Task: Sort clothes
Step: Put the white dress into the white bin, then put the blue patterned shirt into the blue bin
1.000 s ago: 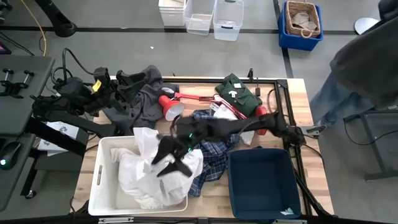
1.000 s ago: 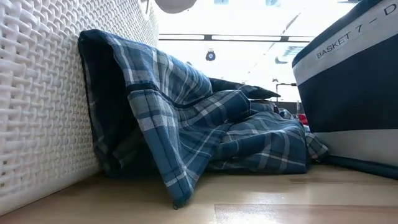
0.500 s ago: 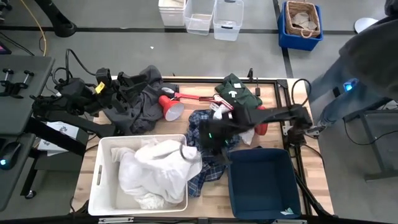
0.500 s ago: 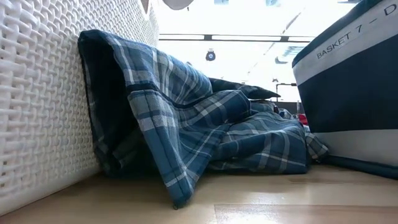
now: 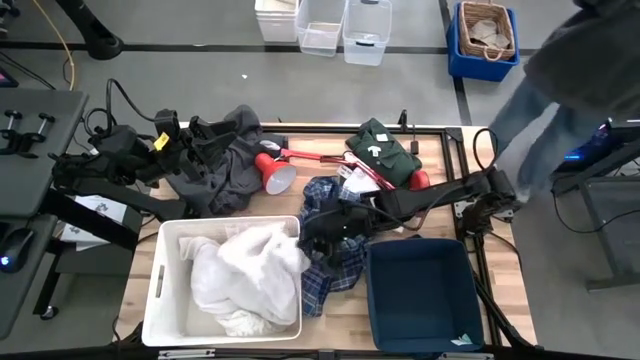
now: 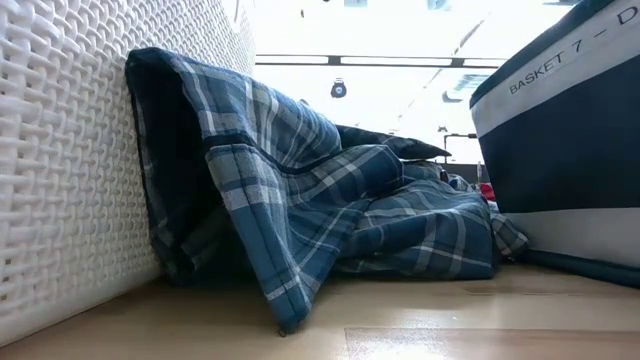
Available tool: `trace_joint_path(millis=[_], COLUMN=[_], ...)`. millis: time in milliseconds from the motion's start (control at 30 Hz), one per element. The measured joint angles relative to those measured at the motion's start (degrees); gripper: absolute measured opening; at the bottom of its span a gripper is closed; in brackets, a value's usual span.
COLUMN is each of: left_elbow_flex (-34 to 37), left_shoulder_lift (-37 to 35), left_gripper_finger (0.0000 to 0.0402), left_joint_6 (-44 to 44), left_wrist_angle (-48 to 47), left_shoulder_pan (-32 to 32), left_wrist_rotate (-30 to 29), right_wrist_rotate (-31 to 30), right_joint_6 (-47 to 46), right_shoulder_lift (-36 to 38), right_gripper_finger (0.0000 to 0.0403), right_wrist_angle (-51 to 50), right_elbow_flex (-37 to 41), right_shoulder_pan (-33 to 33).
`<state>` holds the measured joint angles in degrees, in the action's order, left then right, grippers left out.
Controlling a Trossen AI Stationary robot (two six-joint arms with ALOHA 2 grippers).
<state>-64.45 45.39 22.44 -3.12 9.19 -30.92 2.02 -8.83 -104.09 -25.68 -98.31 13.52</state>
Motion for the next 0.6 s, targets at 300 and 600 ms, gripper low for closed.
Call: trace_joint_path(millis=[300, 600], left_elbow_flex=[0.0, 0.0], left_shoulder_lift=[0.3, 1.1], left_gripper_finger=[0.0248, 0.0248], left_joint_6=[0.0, 0.0], left_wrist_angle=[0.0, -0.2], left_shoulder_pan=[0.0, 0.0], left_wrist_rotate=[-0.4, -0.4], right_wrist_rotate=[10.1, 11.1], right_joint_6=[0.9, 8.1], right_shoulder_lift=[-11.4, -14.3], right_gripper_finger=[0.0001, 0.0001], right_wrist_angle=[3.7, -20.7], right_elbow_flex=[-11.7, -31.6], right_shoulder_pan=[-2.8, -4.5])
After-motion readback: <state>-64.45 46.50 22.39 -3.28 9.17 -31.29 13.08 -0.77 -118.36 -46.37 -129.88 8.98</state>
